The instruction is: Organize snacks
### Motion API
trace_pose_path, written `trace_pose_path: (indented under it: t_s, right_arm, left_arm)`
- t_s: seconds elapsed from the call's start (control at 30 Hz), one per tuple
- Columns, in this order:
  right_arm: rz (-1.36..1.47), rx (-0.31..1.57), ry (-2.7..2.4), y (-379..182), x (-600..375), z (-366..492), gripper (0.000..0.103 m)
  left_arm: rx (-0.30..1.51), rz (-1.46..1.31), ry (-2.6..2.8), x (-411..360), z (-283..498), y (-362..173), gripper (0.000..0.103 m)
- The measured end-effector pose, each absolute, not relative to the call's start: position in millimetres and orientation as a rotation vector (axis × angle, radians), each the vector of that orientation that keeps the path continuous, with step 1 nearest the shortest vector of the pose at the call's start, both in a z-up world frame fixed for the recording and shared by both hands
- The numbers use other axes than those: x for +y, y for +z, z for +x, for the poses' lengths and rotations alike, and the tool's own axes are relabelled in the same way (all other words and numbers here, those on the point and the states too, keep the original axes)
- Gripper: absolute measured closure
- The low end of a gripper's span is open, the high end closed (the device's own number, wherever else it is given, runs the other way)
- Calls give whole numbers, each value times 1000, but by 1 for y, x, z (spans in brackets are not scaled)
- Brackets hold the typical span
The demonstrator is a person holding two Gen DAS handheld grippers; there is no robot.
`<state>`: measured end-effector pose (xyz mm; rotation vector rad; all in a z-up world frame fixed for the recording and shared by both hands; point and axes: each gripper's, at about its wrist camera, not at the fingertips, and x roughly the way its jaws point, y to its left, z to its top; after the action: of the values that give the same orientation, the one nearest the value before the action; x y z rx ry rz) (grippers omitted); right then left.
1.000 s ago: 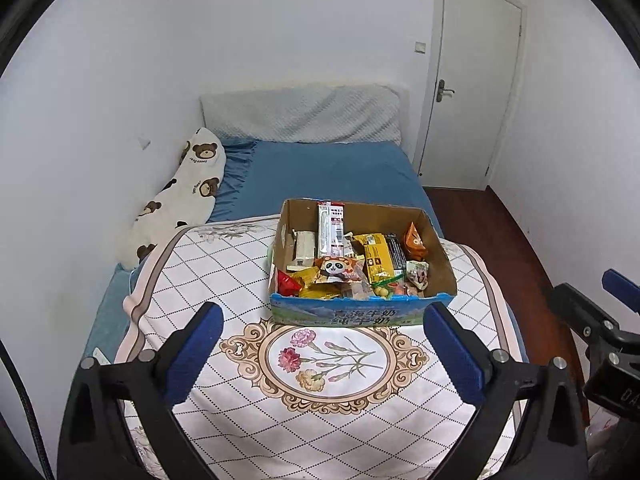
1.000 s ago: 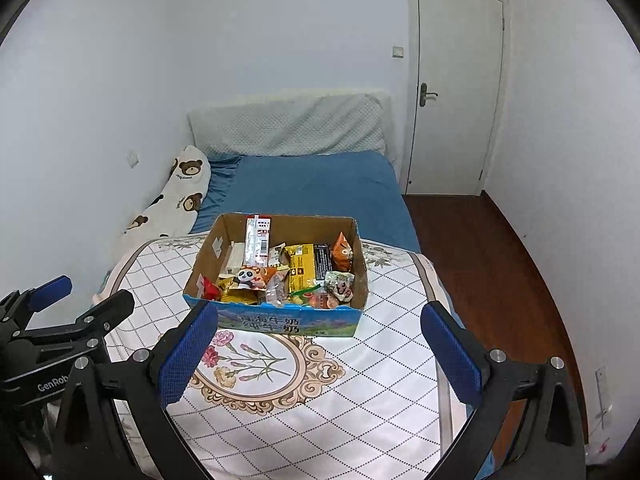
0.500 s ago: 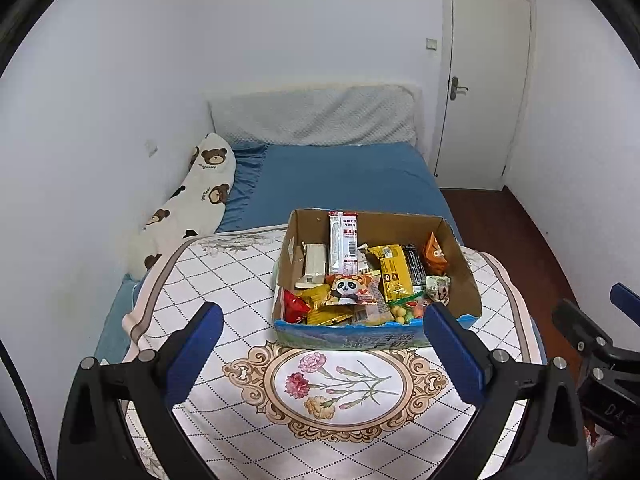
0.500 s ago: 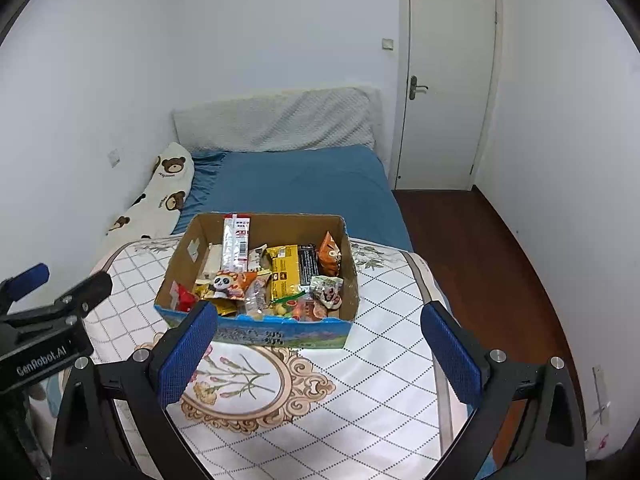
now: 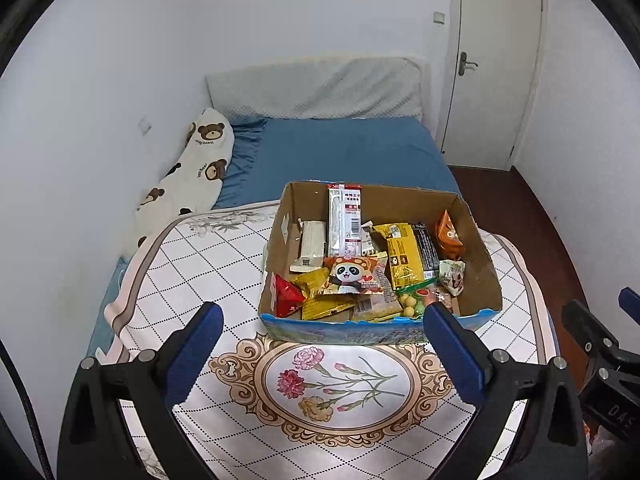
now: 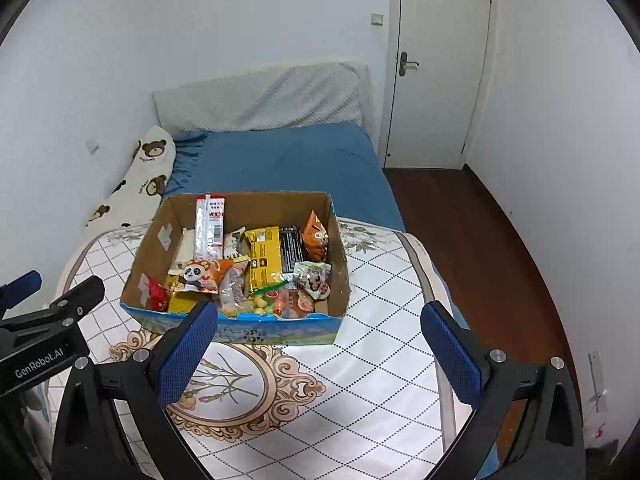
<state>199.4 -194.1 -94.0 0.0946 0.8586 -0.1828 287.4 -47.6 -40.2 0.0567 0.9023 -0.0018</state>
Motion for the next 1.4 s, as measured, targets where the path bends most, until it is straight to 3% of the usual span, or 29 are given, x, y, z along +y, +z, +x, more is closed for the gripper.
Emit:
trace_pose_path:
  t_s: [1.4]
  right_arm:
    - [112,867,-173,-99,-198,203,0]
  left_arm:
    - [915,87,-33,-52,283,-43,1]
